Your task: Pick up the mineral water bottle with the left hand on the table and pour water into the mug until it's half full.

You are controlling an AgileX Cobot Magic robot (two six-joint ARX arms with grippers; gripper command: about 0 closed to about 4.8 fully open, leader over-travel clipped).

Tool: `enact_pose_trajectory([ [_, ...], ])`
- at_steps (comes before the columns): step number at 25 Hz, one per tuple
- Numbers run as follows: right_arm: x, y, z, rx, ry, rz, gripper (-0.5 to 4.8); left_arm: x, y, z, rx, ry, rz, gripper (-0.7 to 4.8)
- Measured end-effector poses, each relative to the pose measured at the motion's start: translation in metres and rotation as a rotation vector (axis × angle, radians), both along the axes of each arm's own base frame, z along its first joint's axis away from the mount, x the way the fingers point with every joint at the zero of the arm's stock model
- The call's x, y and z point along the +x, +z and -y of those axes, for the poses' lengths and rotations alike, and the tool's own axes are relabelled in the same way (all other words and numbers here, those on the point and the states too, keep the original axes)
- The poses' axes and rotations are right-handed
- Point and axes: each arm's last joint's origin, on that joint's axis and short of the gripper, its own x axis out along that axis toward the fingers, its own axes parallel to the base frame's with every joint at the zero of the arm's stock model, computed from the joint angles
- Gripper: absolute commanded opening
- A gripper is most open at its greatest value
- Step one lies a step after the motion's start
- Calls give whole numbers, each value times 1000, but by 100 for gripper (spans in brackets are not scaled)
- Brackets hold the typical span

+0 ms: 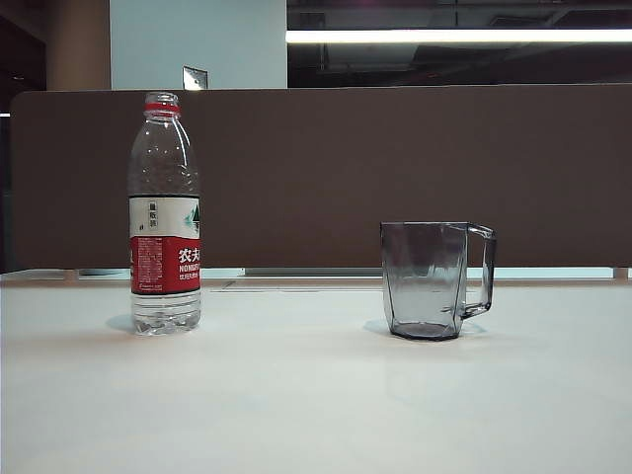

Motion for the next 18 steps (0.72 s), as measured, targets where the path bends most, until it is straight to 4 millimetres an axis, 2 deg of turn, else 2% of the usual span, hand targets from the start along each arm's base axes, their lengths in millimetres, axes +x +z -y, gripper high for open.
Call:
enact_pose_trajectory([
  [13, -1, 2, 0, 0, 0, 2, -1, 0, 2, 0, -31, -1, 12, -6],
  [18, -13, 52, 0, 50, 4, 157, -2, -8, 37, 0, -149, -15, 149, -6],
])
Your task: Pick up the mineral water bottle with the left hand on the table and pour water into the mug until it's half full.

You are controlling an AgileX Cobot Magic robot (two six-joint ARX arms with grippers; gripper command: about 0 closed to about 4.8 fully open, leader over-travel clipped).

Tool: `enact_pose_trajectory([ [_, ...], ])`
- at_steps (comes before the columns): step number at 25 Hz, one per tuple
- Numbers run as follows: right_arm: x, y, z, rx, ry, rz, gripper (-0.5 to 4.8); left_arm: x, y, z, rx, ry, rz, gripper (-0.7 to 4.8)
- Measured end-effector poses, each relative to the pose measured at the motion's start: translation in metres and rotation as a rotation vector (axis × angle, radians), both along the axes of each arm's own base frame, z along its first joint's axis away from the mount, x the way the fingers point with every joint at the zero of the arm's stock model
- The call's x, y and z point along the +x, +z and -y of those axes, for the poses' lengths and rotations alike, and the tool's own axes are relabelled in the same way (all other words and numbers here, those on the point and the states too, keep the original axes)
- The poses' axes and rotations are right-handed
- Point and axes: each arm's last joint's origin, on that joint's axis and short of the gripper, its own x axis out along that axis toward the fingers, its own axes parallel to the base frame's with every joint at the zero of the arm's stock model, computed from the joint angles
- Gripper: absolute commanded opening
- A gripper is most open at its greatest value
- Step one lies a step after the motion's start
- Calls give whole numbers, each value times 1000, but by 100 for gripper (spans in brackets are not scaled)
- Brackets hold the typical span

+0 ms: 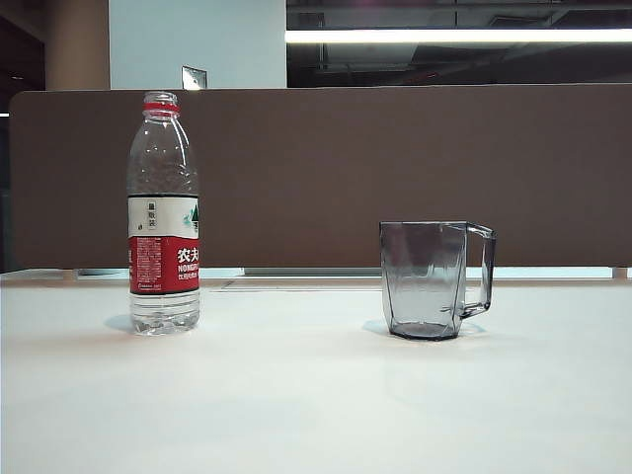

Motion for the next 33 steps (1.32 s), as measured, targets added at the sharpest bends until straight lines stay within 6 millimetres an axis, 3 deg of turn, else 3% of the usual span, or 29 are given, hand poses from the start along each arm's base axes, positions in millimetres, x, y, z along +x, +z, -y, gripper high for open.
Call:
enact_pose_trajectory([
  [3, -2, 26, 0, 4, 1, 22, -2, -2, 22, 0, -7, -2, 54, -6],
  [7, 4, 43, 0, 3, 1, -13, -2, 3, 38, 0, -5, -1, 28, -6],
  [11, 22, 71, -2, 0, 20, -69, -2, 27, 59, 4, -6, -39, -36, -6],
  [17, 39, 95, -15, -7, 138, -98, -2, 46, 59, 26, 27, -199, -99, -6],
  [19, 47, 106, -30, -15, 235, -109, -2, 55, 55, 37, 67, -260, -114, -6],
  [26, 45, 102, -63, -108, 463, -238, -2, 72, 44, 43, 83, -275, -187, -6],
  [30, 37, 103, -69, -137, 523, -306, -2, 74, 44, 44, 82, -274, -175, -6],
  [31, 35, 102, -71, -147, 544, -329, -2, 74, 44, 44, 82, -274, -176, 18],
  [32, 34, 100, -73, -155, 556, -348, -1, 74, 44, 44, 81, -274, -174, 111],
  [33, 34, 99, -73, -157, 557, -354, -1, 74, 44, 44, 81, -274, -176, 419],
])
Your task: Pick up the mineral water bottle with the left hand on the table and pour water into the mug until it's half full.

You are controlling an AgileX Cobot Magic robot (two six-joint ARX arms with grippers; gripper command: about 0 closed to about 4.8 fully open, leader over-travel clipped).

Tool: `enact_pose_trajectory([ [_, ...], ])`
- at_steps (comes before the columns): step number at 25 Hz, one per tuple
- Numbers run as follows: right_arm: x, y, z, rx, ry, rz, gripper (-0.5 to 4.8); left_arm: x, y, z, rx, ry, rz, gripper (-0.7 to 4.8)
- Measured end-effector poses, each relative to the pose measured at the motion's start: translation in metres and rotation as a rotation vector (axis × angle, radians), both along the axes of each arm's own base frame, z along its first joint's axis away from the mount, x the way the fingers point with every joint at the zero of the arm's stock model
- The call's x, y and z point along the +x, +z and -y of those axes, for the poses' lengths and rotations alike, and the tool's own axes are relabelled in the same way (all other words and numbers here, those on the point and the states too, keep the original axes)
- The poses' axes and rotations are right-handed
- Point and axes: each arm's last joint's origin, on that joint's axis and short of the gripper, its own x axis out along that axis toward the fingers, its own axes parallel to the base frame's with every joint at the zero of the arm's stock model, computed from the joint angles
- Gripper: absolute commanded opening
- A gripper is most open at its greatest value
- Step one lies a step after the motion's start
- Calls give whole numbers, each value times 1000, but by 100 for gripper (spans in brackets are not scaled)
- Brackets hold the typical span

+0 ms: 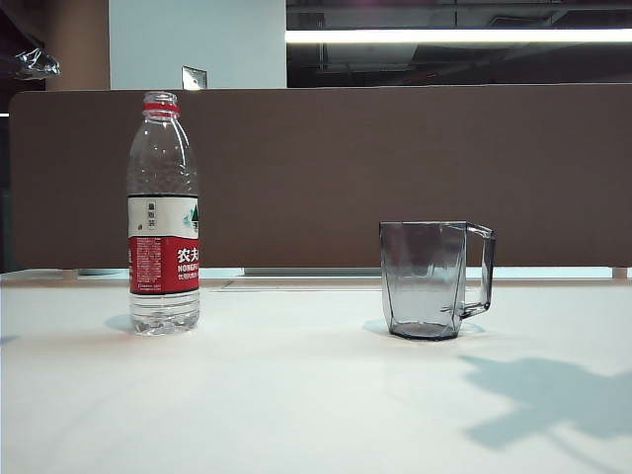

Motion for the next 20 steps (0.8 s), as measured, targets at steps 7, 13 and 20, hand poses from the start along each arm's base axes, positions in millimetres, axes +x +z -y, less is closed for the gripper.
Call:
enact_pose_trajectory([
  [7, 0, 0, 0, 0, 0, 1, -1, 7, -6, 2, 9, 0, -35, 479],
  [13, 0, 0, 0, 0, 0, 1, -1, 24, -15, 6, 9, 0, -34, 479],
  [20, 0, 0, 0, 0, 0, 1, -1, 39, -31, 10, 42, -2, -89, 479],
])
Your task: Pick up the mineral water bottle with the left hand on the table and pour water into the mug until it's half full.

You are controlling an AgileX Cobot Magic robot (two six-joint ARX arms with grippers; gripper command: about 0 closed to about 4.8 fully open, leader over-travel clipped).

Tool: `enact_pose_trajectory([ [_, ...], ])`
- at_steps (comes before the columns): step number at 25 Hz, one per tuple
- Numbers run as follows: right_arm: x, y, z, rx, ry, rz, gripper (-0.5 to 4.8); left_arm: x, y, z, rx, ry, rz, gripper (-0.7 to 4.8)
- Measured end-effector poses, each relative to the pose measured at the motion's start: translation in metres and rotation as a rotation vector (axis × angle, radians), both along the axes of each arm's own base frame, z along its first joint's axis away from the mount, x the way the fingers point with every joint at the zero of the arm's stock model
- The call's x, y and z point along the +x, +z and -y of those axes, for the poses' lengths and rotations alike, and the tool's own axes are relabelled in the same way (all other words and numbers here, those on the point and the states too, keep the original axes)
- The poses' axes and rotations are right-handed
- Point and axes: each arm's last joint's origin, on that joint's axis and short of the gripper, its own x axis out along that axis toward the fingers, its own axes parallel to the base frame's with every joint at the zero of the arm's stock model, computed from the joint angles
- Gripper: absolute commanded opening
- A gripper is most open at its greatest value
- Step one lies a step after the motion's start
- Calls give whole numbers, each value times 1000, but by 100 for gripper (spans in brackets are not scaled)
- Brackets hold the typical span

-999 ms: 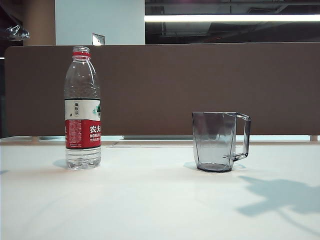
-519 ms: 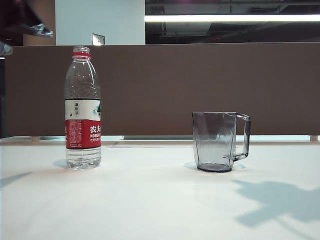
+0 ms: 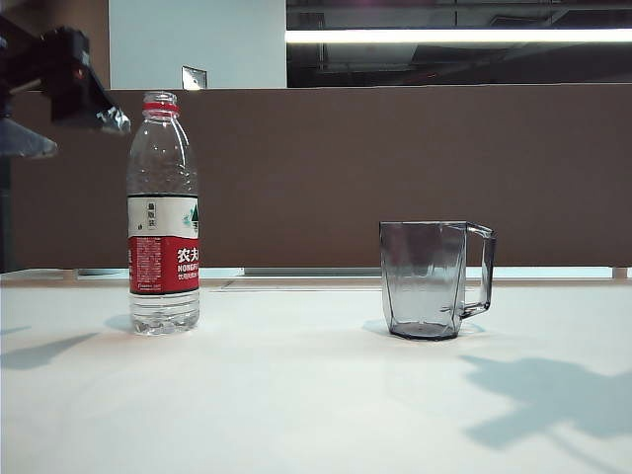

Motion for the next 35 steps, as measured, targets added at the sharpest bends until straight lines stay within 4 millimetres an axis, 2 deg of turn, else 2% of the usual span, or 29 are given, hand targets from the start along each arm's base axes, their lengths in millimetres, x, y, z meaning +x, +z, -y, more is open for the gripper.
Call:
enact_pose_trajectory([
  [5, 0, 0, 0, 0, 0, 0, -1, 5, -2, 3, -6, -8, 24, 479],
  [11, 0, 0, 0, 0, -1, 0, -1, 5, -5, 18, 27, -82, 45, 479],
  [15, 0, 0, 0, 0, -1, 0, -1, 10, -10, 19, 53, -77, 39, 479],
  [24, 0, -1, 0, -4, -1, -7, -1, 35, -14, 27, 86, -81, 35, 479],
  [35, 0, -1, 0, -4, -1, -7, -1, 56, -35, 33, 103, -84, -25, 479],
])
